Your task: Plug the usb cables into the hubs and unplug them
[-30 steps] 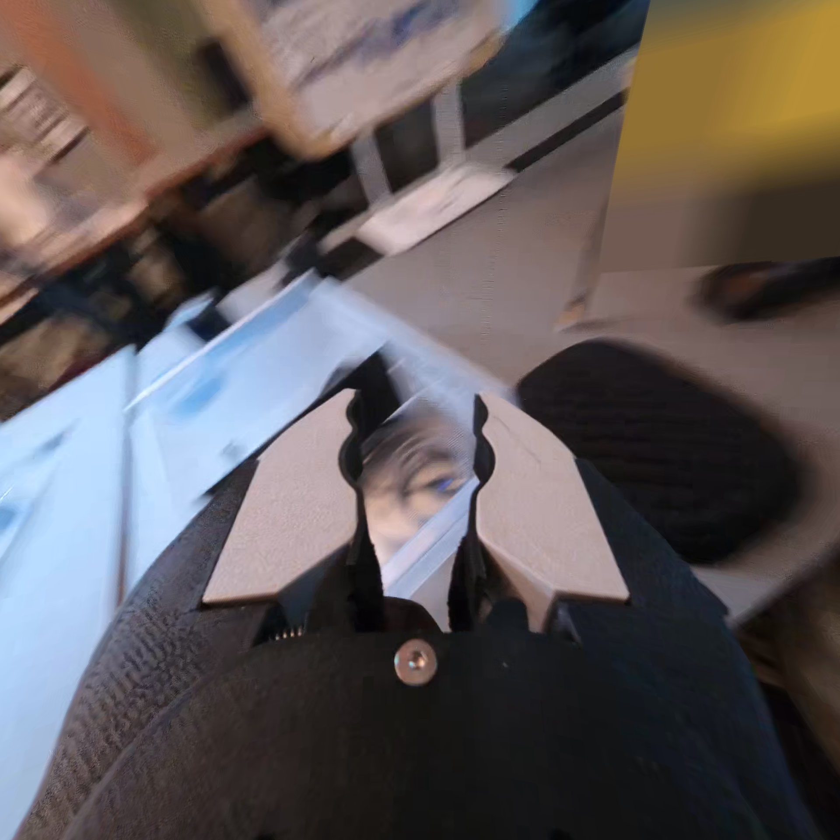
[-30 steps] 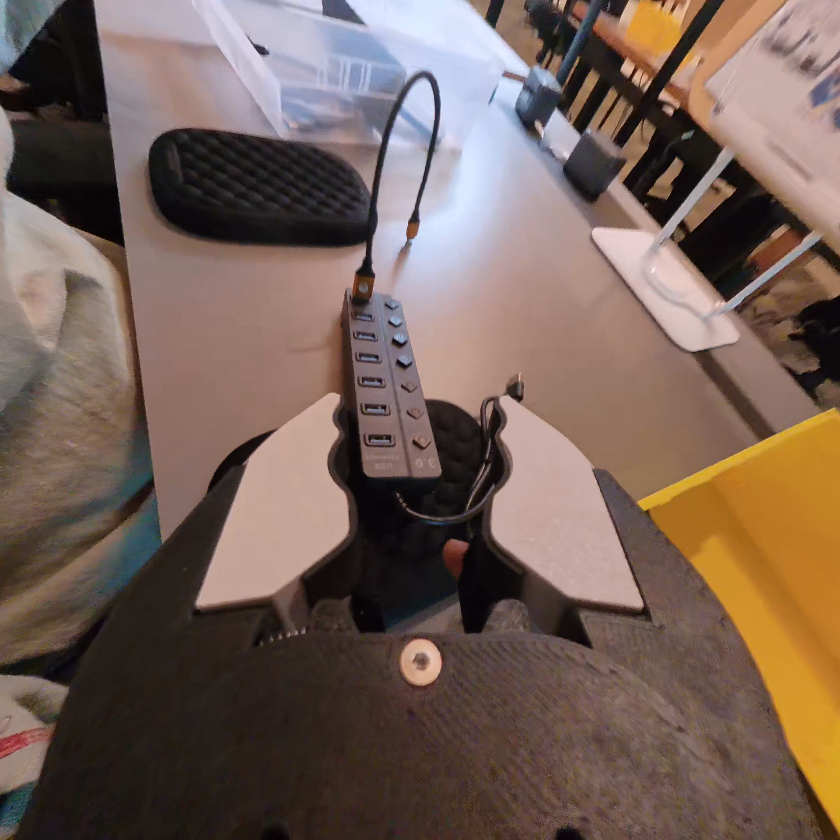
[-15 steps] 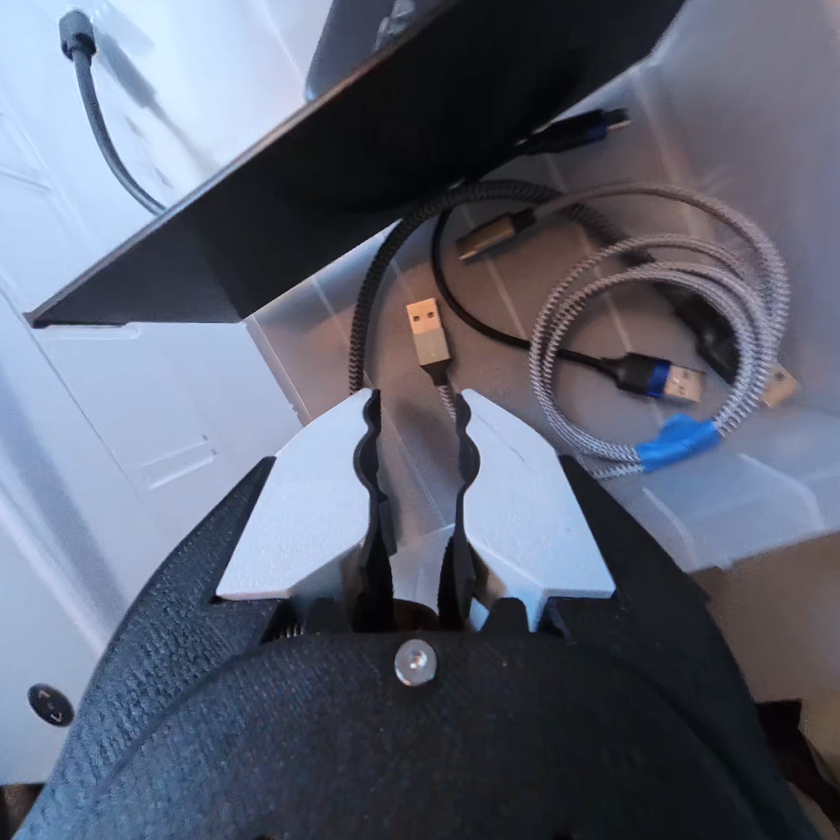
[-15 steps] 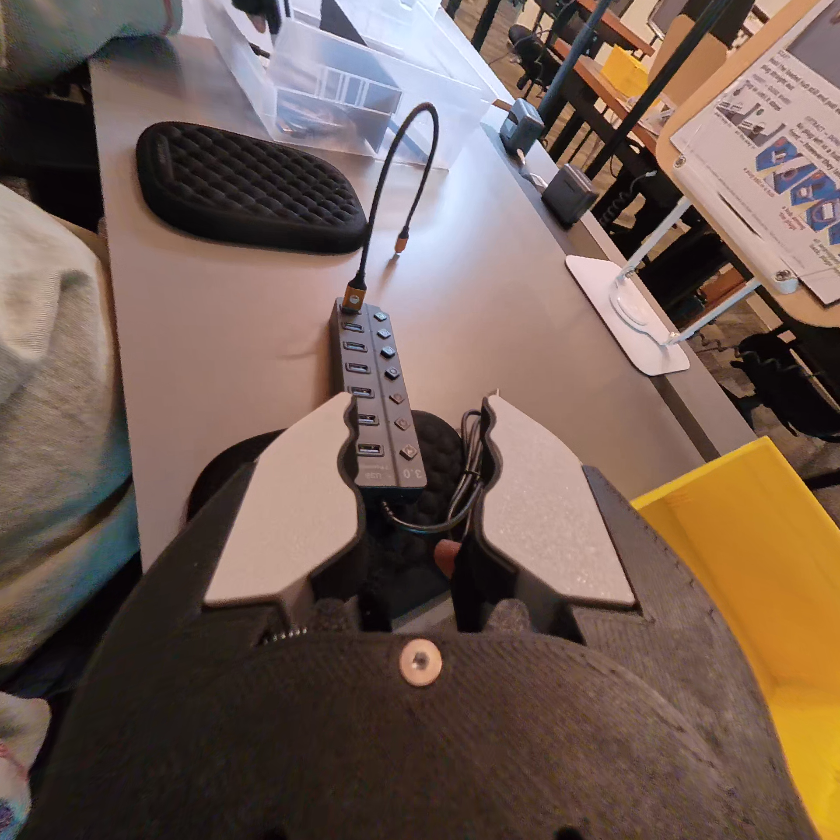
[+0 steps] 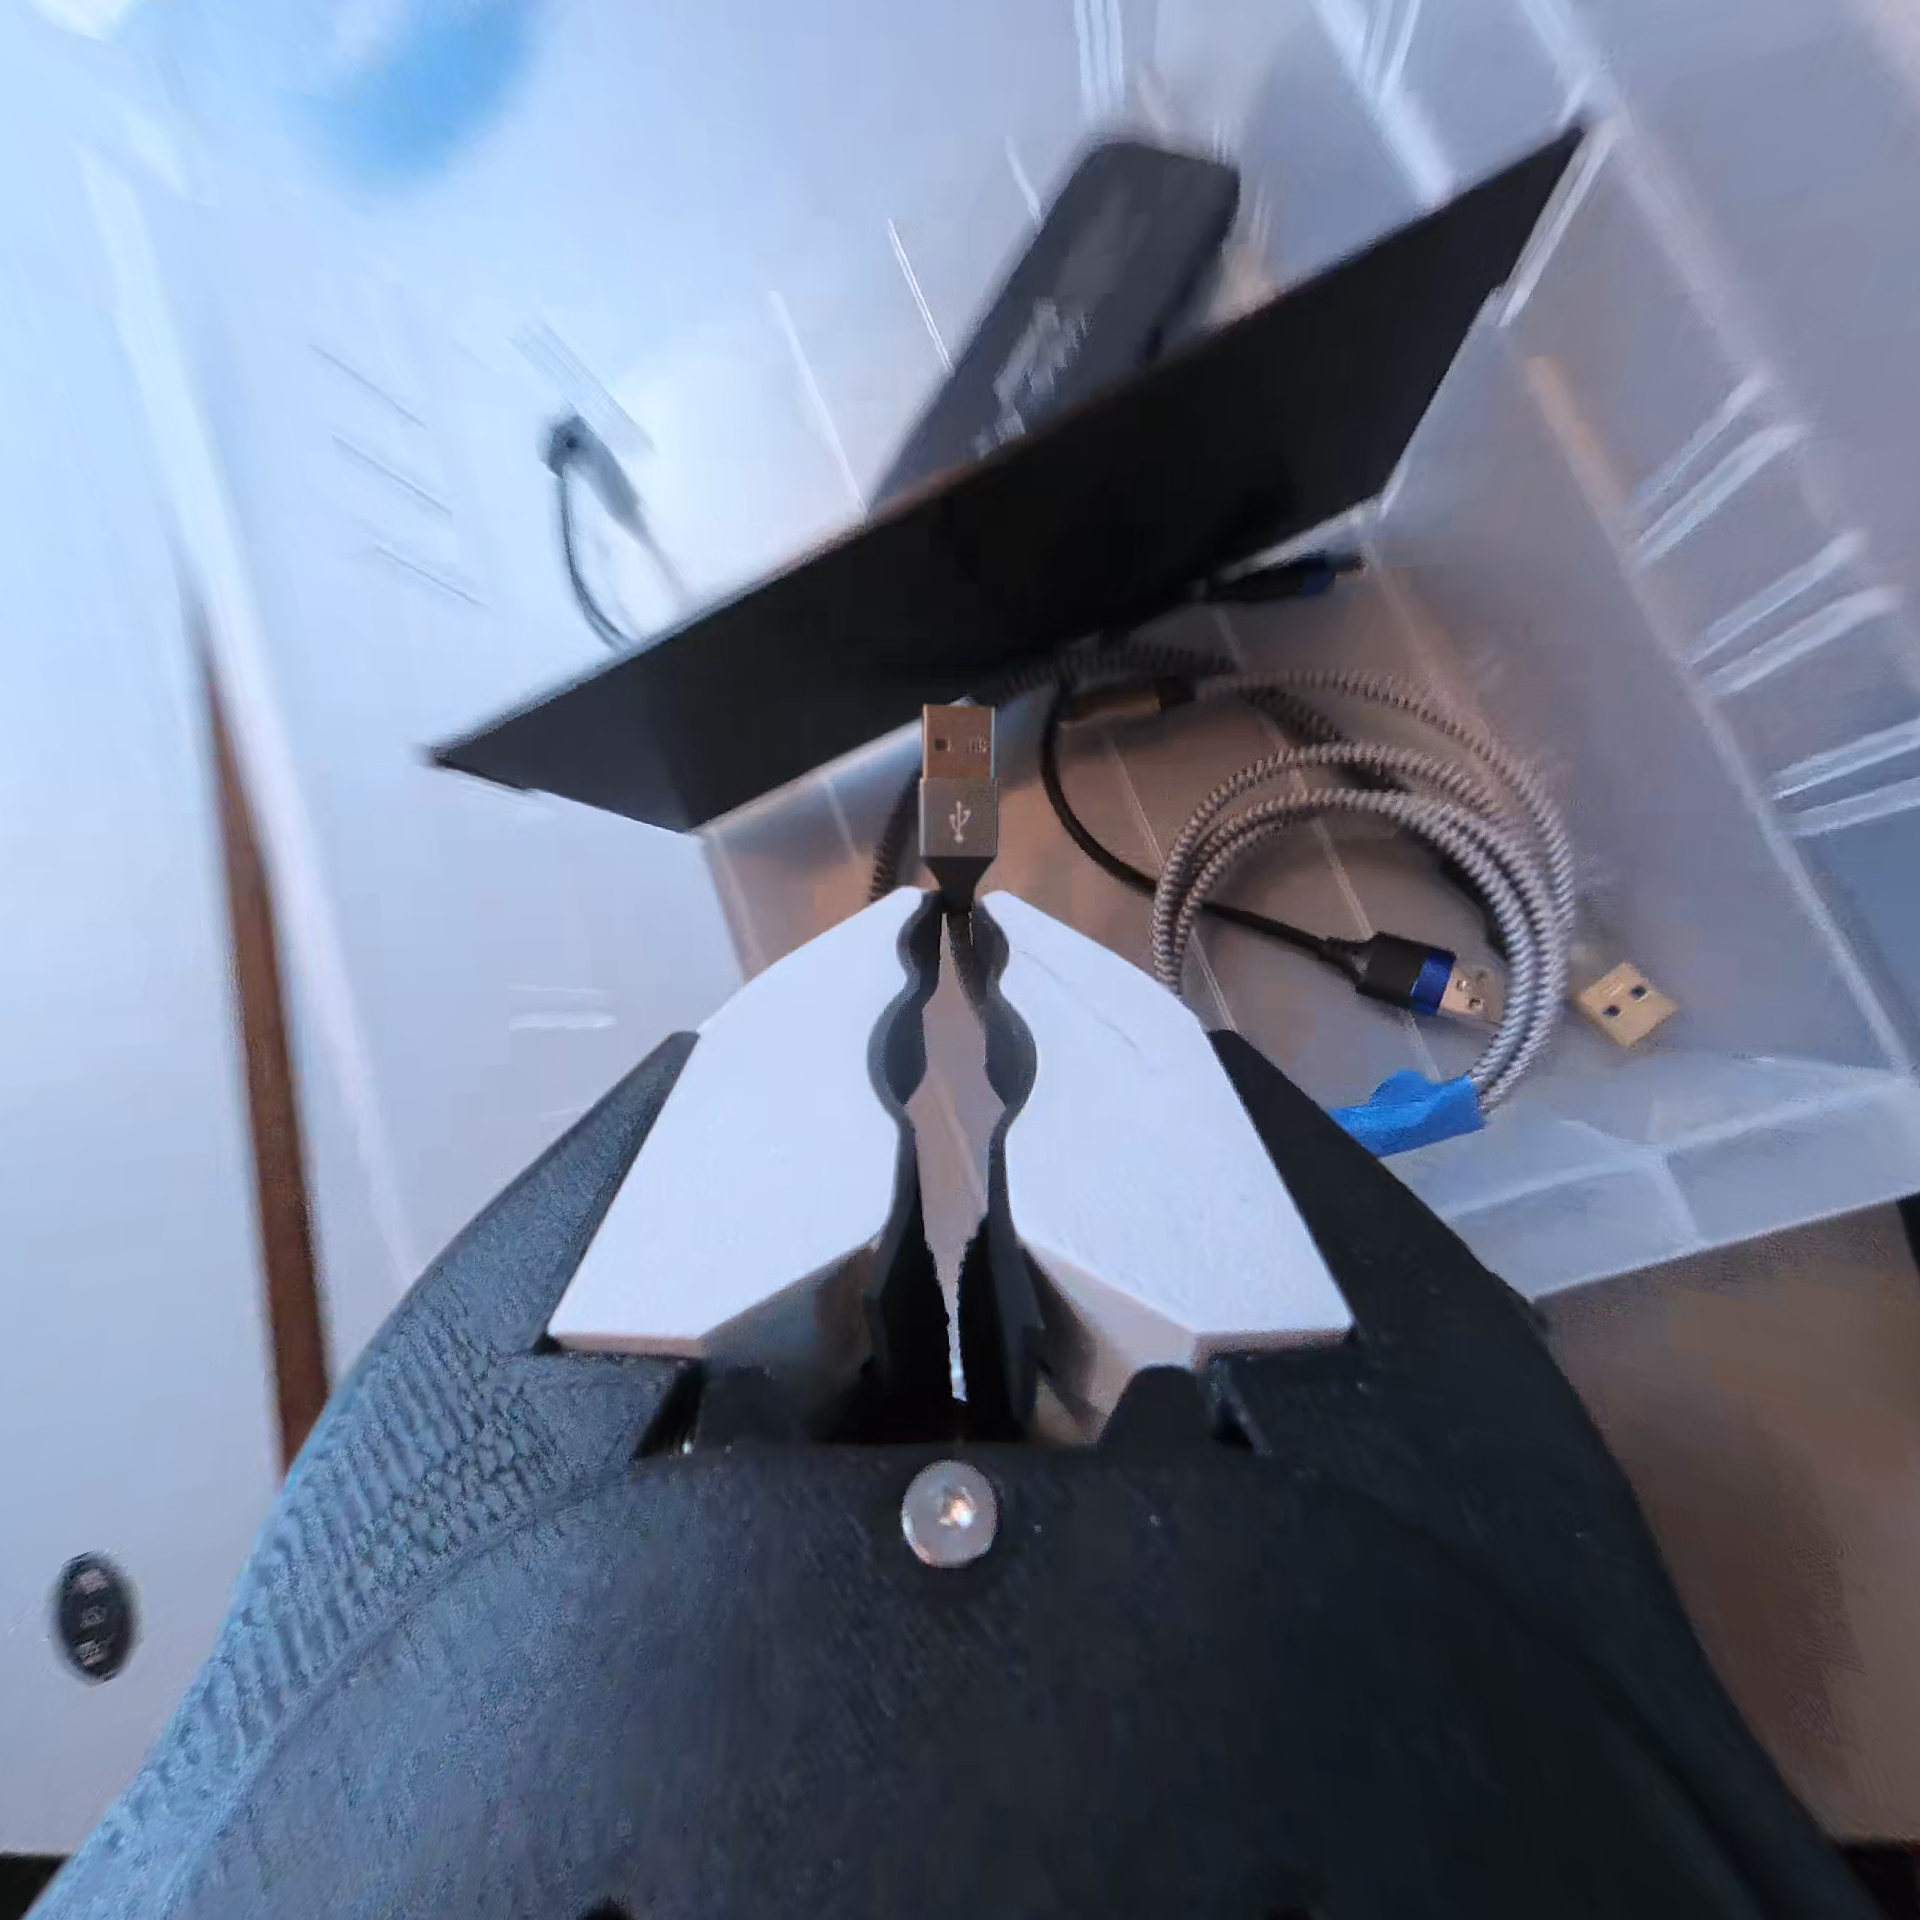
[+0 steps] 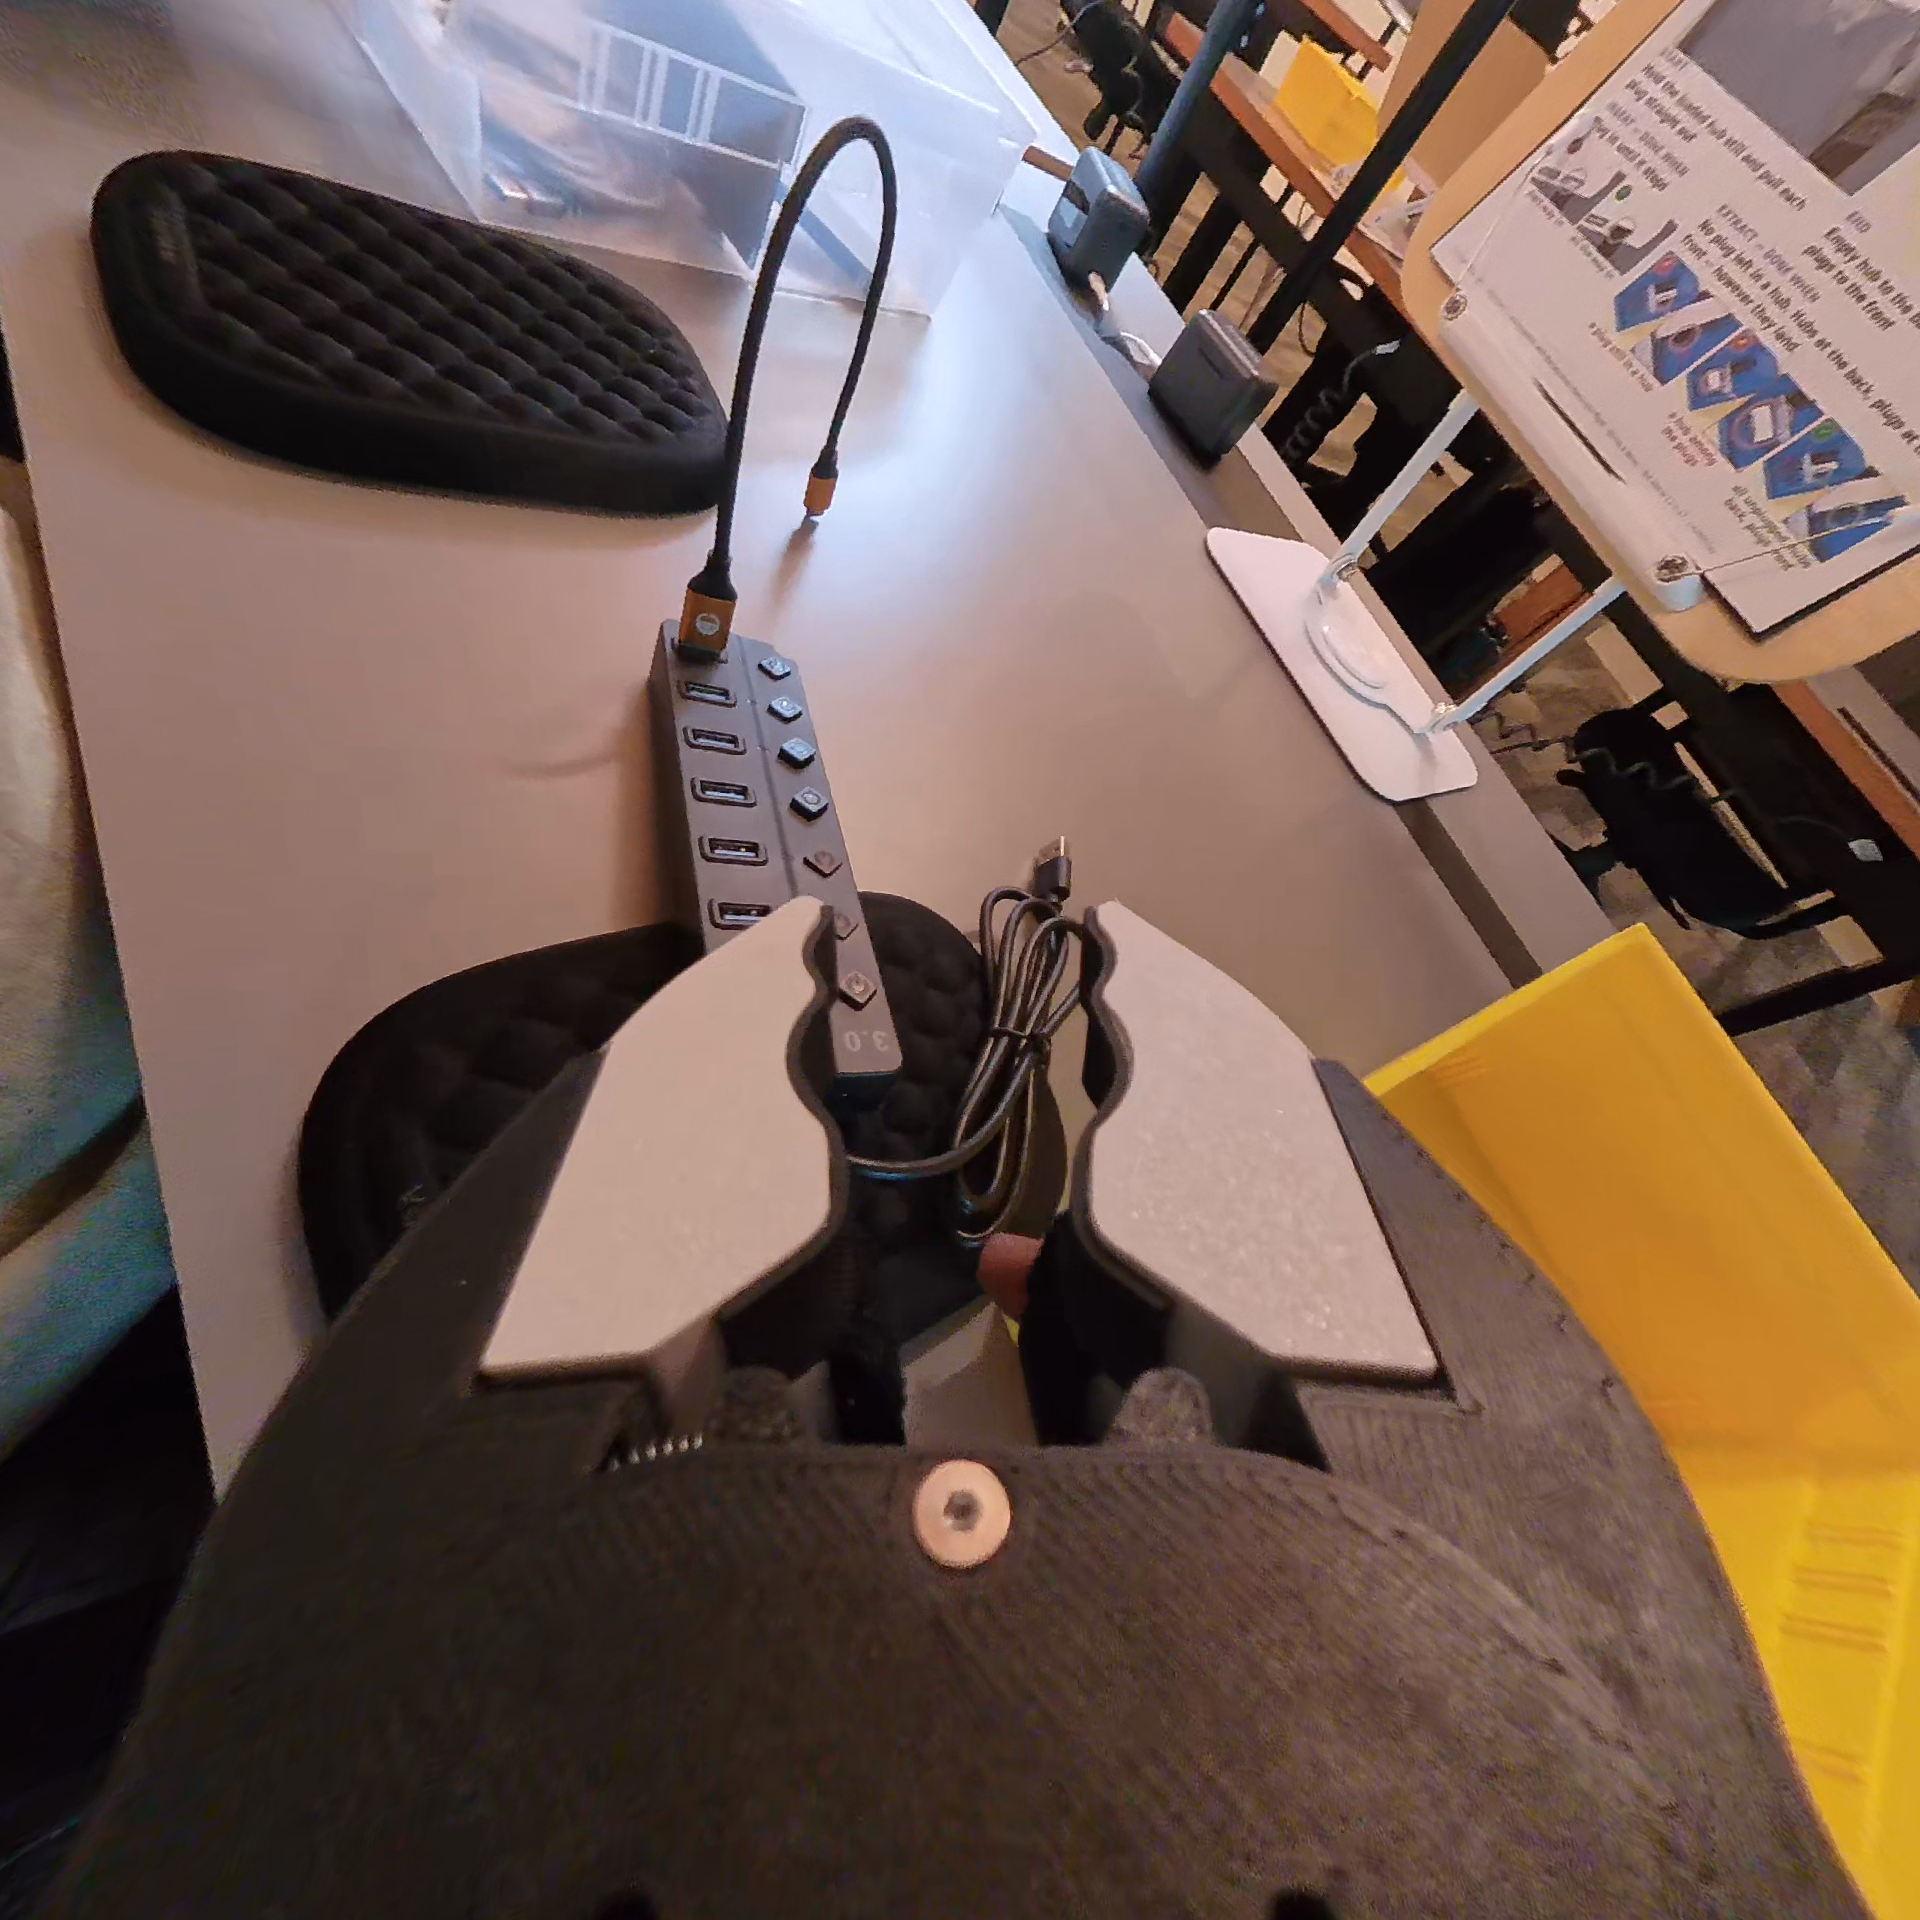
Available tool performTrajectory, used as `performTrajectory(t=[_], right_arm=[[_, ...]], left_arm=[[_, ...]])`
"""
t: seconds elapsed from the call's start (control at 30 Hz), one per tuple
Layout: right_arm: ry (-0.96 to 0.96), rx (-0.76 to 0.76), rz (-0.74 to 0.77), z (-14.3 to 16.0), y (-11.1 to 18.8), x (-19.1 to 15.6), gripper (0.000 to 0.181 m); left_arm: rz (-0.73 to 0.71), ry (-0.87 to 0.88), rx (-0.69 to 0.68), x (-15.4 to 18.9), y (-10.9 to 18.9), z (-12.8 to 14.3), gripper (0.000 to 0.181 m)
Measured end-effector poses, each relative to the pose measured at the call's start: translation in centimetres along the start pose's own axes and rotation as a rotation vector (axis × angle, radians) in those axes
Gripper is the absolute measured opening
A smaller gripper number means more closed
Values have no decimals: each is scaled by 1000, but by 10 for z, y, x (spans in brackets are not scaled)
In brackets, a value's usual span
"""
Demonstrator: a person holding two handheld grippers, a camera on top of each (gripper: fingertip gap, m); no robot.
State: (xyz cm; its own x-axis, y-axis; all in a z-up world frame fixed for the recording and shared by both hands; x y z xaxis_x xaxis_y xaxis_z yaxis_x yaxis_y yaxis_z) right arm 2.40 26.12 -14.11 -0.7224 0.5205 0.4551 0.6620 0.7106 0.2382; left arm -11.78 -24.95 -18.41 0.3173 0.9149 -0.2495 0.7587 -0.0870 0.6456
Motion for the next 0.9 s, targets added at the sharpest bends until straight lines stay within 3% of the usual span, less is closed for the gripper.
performTrajectory(t=[0.17,0.3,0.53,0.73,0.9], right_arm=[[17,5,15,-2,0,1,43],[31,-10,20,-3,1,0,43],[40,-10,27,-5,3,1,42],[42,-29,16,-3,0,-1,42],[41,-34,17,-2,0,0,42]], left_arm=[[-167,-98,213,-17,43,-38,5],[-232,-130,295,-23,62,-49,5],[-239,-161,248,-26,64,-37,5],[-243,-239,83,-33,41,-17,5],[-207,-231,30,-31,30,-7,6]])
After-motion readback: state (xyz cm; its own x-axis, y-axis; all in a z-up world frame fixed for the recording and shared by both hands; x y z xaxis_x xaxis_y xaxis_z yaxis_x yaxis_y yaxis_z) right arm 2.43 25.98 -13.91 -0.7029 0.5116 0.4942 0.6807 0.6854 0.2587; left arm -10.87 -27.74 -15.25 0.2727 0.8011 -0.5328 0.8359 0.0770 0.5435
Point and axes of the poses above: each gripper's, where its closed fingertips meet, y back along the fingers, z out of its underside, x = y × z across the jaws, the point moved 2 cm from there along y, back along the fingers, and after that the axes turned 11 degrees about x, right-handed, at the moved point
